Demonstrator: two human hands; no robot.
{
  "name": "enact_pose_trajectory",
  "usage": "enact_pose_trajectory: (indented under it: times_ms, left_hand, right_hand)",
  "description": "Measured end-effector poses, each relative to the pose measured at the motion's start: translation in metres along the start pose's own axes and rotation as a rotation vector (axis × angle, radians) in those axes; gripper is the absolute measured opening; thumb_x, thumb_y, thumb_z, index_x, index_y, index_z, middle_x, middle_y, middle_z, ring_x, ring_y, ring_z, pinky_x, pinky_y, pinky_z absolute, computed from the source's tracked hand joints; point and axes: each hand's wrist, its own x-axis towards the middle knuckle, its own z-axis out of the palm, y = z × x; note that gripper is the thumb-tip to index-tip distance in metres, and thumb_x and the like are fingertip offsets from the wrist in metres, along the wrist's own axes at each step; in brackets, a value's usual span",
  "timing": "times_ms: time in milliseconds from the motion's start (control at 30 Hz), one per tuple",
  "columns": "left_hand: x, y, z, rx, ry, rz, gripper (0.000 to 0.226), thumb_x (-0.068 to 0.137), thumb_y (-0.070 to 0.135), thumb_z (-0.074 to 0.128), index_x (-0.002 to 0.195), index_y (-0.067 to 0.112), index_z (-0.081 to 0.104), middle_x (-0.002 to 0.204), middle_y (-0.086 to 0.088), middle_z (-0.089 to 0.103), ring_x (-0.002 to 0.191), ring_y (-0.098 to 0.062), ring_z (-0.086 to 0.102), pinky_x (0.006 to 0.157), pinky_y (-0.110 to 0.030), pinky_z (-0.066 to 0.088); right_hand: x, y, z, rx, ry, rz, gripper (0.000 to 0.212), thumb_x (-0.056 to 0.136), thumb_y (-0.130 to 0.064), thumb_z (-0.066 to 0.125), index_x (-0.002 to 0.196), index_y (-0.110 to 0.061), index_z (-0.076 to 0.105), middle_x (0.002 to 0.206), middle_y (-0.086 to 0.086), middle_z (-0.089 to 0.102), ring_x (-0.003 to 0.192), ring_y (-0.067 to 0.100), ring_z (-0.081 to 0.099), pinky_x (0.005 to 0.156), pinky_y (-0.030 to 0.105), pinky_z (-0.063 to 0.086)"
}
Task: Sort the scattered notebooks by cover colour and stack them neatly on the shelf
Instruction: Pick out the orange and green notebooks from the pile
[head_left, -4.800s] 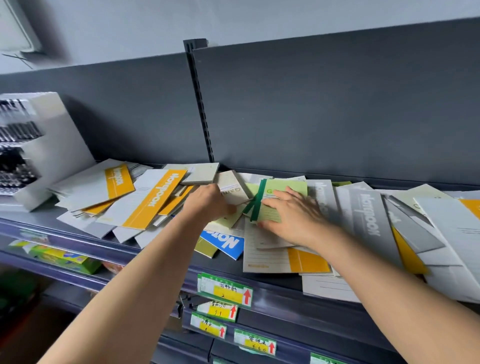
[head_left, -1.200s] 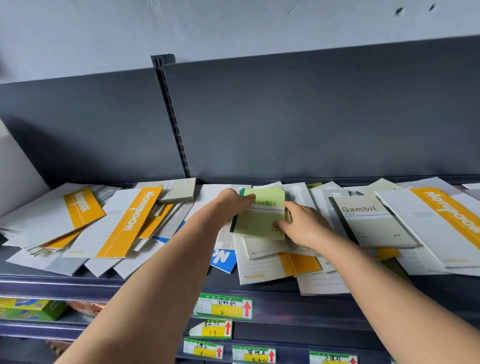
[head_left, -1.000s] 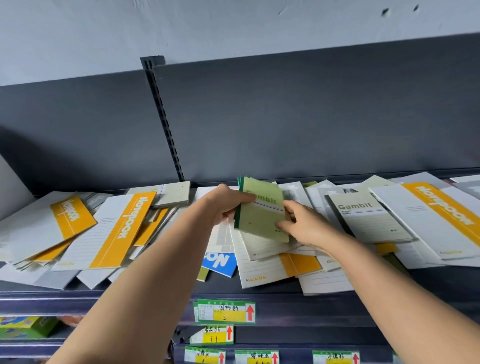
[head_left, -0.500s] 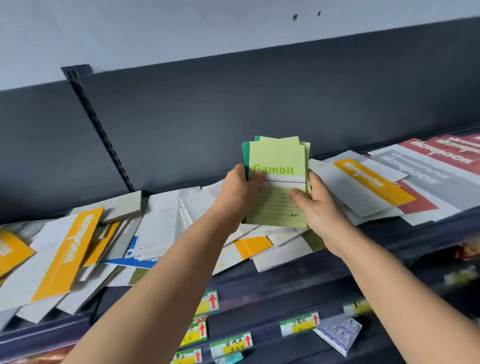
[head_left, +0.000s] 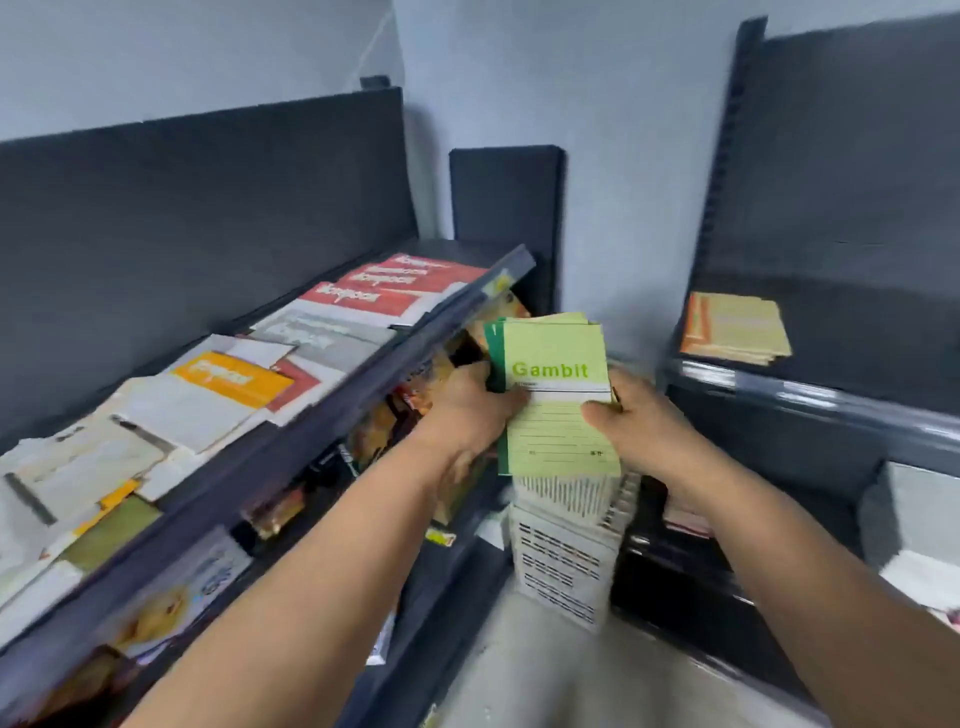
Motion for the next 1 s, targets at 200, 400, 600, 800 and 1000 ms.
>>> enact_pose_trajectory:
  times_ms: [200,400,600,800,1000]
  left_hand:
    - [0.016,0.053,0.159,-0.01,-0.278,-0.013,0.014,0.094,0.011,0.059,0.108,0.009,0.062,0.1,-0.009,0.069,0.08,-0.023,0.066,0.069,-0.038,0.059]
    - [0.037,0.082,0.245,0.118,-0.328,0.12,0.023,0.092,0.015,0.061,0.114,0.009,0.064,0.111,-0.008,0.069,0.1,-0.027,0.066,0.09,-0.045,0.054]
    - [0.093,0.096,0.292,0.26,-0.343,0.251,0.024,0.093,0.02,0.059,0.115,0.013,0.065,0.114,-0.004,0.069,0.102,-0.023,0.064,0.09,-0.038,0.052]
    - [0.176,0.111,0.343,0.443,-0.339,0.33,0.028,0.093,0.029,0.059,0.116,0.014,0.063,0.108,-0.003,0.068,0.095,-0.022,0.063,0.079,-0.037,0.053]
    - [0.238,0.12,0.387,0.676,-0.371,0.332,0.023,0.094,0.033,0.058,0.104,0.013,0.055,0.089,0.003,0.056,0.078,-0.017,0.054,0.063,-0.028,0.042]
  right_hand:
    - [-0.043,0.086,-0.128,0.013,0.192,0.199,0.027,0.098,-0.017,0.048,0.124,-0.019,0.055,0.118,-0.003,0.06,0.106,0.018,0.057,0.091,0.036,0.047]
    - [-0.049,0.133,-0.185,0.072,0.311,0.322,0.023,0.094,-0.013,0.051,0.116,-0.021,0.056,0.115,-0.002,0.062,0.104,0.018,0.058,0.089,0.033,0.048]
    - [-0.005,0.168,-0.216,0.132,0.353,0.379,0.03,0.093,-0.01,0.052,0.122,-0.018,0.054,0.118,0.0,0.061,0.108,0.02,0.058,0.091,0.038,0.05]
    - [0.069,0.203,-0.252,0.04,0.358,0.459,0.034,0.091,-0.018,0.054,0.125,-0.019,0.05,0.117,0.0,0.062,0.105,0.021,0.059,0.093,0.045,0.05]
    - [0.133,0.238,-0.277,-0.12,0.298,0.575,0.034,0.089,-0.02,0.052,0.122,-0.016,0.05,0.114,0.004,0.06,0.1,0.023,0.059,0.087,0.037,0.051]
